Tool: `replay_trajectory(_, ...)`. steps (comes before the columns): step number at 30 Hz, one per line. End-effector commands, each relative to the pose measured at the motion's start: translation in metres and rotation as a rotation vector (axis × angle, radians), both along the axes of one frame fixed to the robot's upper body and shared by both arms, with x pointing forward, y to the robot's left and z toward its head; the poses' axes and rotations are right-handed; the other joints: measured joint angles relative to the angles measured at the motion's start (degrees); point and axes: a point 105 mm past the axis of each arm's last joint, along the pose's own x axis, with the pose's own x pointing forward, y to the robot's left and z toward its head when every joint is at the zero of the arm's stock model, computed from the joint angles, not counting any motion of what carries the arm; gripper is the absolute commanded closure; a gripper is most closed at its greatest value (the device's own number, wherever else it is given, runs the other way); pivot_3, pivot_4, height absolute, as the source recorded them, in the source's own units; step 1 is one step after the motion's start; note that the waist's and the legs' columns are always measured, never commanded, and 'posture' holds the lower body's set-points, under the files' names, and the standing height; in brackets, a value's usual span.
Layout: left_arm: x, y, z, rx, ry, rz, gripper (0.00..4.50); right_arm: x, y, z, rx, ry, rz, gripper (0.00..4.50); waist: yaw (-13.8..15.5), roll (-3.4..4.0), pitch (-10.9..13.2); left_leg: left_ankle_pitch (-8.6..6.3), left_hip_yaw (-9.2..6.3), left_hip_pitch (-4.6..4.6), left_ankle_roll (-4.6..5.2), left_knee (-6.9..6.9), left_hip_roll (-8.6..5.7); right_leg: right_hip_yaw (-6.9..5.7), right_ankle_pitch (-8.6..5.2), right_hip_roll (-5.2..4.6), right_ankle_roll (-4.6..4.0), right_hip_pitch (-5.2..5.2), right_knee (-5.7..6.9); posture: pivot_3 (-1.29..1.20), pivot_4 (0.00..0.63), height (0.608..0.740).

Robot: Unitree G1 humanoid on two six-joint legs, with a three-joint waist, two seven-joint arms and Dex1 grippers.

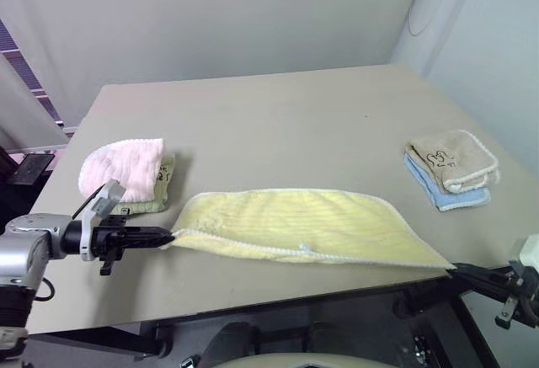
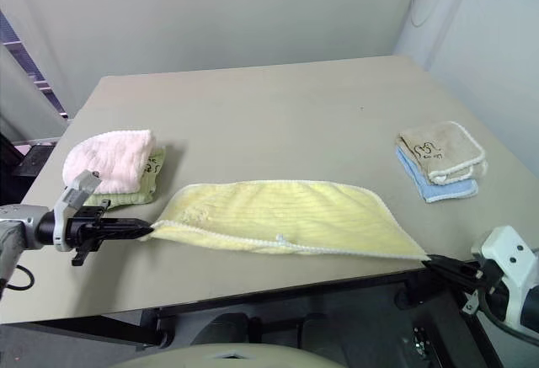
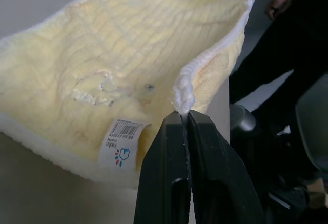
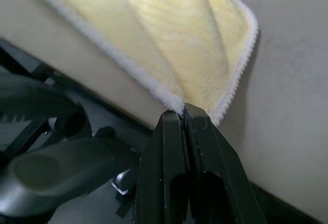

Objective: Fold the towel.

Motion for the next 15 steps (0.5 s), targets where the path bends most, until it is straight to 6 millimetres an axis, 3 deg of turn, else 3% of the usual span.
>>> replay_trajectory(1, -0.002, 0.014, 0.017, 0.043, -0.03, 0.001, 4.47, -0.006, -0.003, 0.007, -0.095, -0.013, 0.027, 4.5, 0.1, 0.04, 0.0, -0.02, 0.03, -0.02, 0.03, -0.03, 0.0, 0.0, 0.02, -0.02, -0.12, -0.04, -0.02, 0.0, 0.0, 0.74)
replay_trajectory(3, -0.006, 0.026, 0.022, 0.071, -0.014, 0.028, 4.47, -0.012, -0.004, 0.007, -0.135, 0.007, 0.047, 4.5, 0.2, 0.06, 0.0, -0.05, 0.07, -0.05, 0.07, -0.06, 0.0, 0.0, 0.0, -0.06, -0.12, -0.05, -0.06, 0.0, 0.0, 0.74)
replay_trajectory(5, -0.007, 0.034, 0.015, 0.081, 0.003, 0.054, 4.47, -0.011, -0.004, 0.006, -0.149, 0.009, 0.056, 4.5, 0.2, 0.15, 0.0, -0.06, 0.08, -0.06, 0.08, -0.11, 0.0, 0.0, -0.01, -0.07, -0.11, -0.06, -0.1, 0.0, 0.0, 0.74)
replay_trajectory(8, -0.005, 0.037, 0.006, 0.078, 0.028, 0.065, 4.47, -0.008, -0.001, 0.003, -0.136, 0.008, 0.076, 4.5, 0.2, 0.33, 0.0, -0.08, 0.24, -0.04, 0.12, -0.09, -0.02, -0.02, -0.01, -0.2, -0.1, -0.02, -0.09, 0.0, 0.0, 0.74)
replay_trajectory(10, 0.0, 0.034, 0.012, -0.004, 0.053, 0.098, 4.47, -0.007, 0.002, 0.002, -0.143, 0.013, 0.099, 4.5, 0.2, 0.24, 0.0, -0.08, 0.25, -0.04, 0.12, -0.08, 0.0, -0.12, -0.05, -0.23, -0.04, -0.02, -0.08, 0.0, 0.0, 0.74)
replay_trajectory(12, 0.003, 0.033, 0.018, -0.053, 0.078, 0.12, 4.47, -0.003, 0.0, 0.002, -0.157, 0.003, 0.103, 4.5, 0.3, 0.16, 0.0, -0.08, 0.24, -0.05, 0.12, -0.07, 0.01, -0.18, -0.13, -0.23, 0.1, -0.02, -0.04, 0.0, 0.0, 0.74)
replay_trajectory(15, 0.008, 0.036, 0.009, -0.035, 0.061, 0.135, 4.47, 0.022, -0.004, 0.01, -0.144, -0.066, 0.071, 4.5, 0.1, 0.21, 0.0, -0.08, 0.28, 0.02, 0.12, -0.05, 0.01, -0.21, -0.13, -0.3, 0.1, 0.02, -0.05, 0.0, 0.0, 0.74)
